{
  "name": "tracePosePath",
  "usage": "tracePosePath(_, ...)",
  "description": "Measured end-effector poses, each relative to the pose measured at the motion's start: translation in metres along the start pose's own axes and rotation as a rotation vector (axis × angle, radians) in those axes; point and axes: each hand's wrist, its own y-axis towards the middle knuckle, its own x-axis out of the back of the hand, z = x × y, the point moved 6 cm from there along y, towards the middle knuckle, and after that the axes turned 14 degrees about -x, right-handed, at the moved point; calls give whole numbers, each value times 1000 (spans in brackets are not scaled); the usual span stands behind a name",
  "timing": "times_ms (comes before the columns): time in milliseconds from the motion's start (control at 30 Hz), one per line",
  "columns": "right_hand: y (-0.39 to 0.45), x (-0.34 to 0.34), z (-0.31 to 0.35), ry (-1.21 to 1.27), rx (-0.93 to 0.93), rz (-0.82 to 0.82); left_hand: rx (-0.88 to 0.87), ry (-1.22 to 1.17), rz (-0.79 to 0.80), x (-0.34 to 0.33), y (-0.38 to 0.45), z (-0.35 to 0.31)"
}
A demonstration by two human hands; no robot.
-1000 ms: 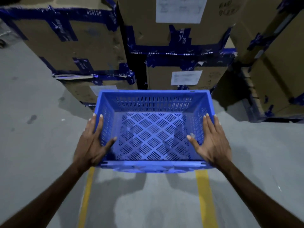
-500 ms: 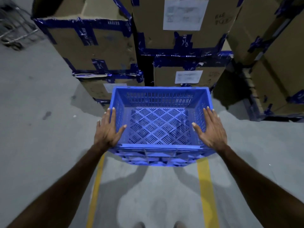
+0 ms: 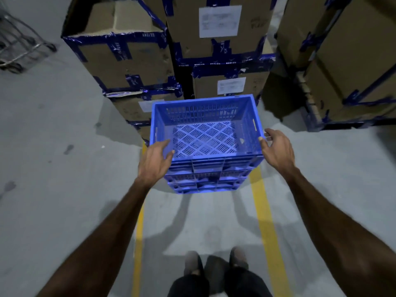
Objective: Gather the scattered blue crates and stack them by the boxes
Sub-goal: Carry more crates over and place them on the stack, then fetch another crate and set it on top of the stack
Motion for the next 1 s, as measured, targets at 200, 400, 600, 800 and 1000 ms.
tracePosePath(200,-83,41,-32,118,-119,-57,-49,-137,-95,14,-39,-52)
tracePosePath(400,-161,88,-73,129,-187,-145,-175,-216,-71,7,-62,-100)
tracePosePath(600,-225,144,-127,157,-259,-278,-309,-268,-9,-4,-77,-171)
tracePosePath(800,-294,191,-190,208,-332,-380,-488,-256,88,-21,-112,-255)
tracePosePath(1000,-388,239,-274,299,-445,-481,-650,-184,141,-43,-162,-347)
